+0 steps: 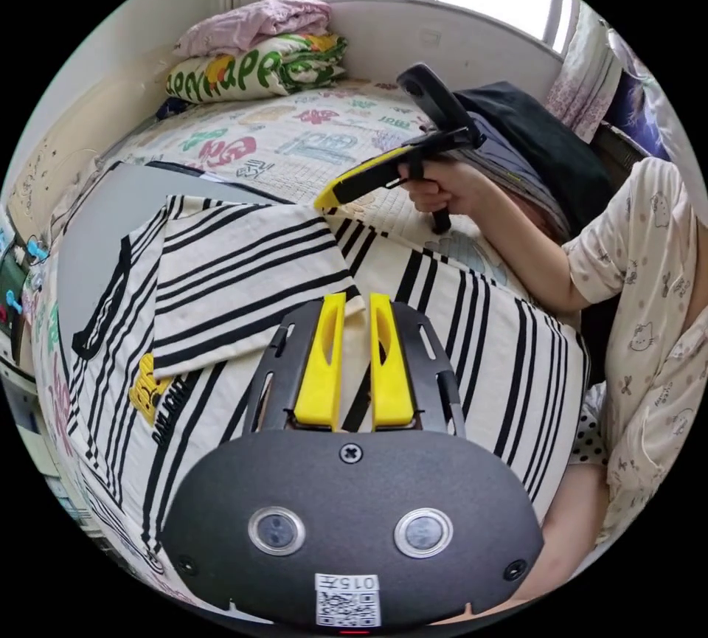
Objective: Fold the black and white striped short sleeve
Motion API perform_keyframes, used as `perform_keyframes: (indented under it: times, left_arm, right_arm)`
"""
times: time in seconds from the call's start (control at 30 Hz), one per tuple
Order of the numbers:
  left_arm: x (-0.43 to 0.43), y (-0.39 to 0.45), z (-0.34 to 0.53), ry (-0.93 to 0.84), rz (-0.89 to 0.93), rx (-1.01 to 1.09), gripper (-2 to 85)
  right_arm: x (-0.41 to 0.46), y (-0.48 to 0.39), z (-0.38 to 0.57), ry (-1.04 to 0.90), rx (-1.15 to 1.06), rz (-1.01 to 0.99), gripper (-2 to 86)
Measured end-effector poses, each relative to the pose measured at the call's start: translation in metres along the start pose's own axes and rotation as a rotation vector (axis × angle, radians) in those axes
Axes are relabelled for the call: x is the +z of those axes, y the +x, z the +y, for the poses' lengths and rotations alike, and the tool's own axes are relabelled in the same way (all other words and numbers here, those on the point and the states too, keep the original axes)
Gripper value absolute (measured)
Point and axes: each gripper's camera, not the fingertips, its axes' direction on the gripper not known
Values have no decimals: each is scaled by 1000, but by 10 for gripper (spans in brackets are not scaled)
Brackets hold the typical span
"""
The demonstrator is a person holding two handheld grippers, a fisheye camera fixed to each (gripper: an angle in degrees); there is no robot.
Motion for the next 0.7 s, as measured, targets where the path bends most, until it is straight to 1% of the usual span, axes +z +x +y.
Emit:
perform_keyframes:
  times: [0.03,0.13,0.23,0.3,0.43,0.57,0.7]
  left_arm:
    - [0,4,0,7,-13,0,60]
    - [2,35,-2,20,-83,42,64]
    - [6,50,-2,30,-112,44,57]
    - [7,53,-1,31,-130,16,37]
    - [6,68,6,44,-131,12,16]
    - [8,93,13,36,-160,58,10]
    - [23,121,28,2,-200,112,11]
  right_arm:
    - [-1,6,-4,-4,3,-2,79]
    - [-5,21,-12,-6,23,-1,82]
    - [-8,34,-22,-17,25,3,66]
    - [-7,37,-29,-36,3,8,48]
    - [-12,48,-43,-44,-22,43,17]
    - [-18,64,-60,-48,-19,117,7]
    - [-26,86,-73,-51,-6,113,7]
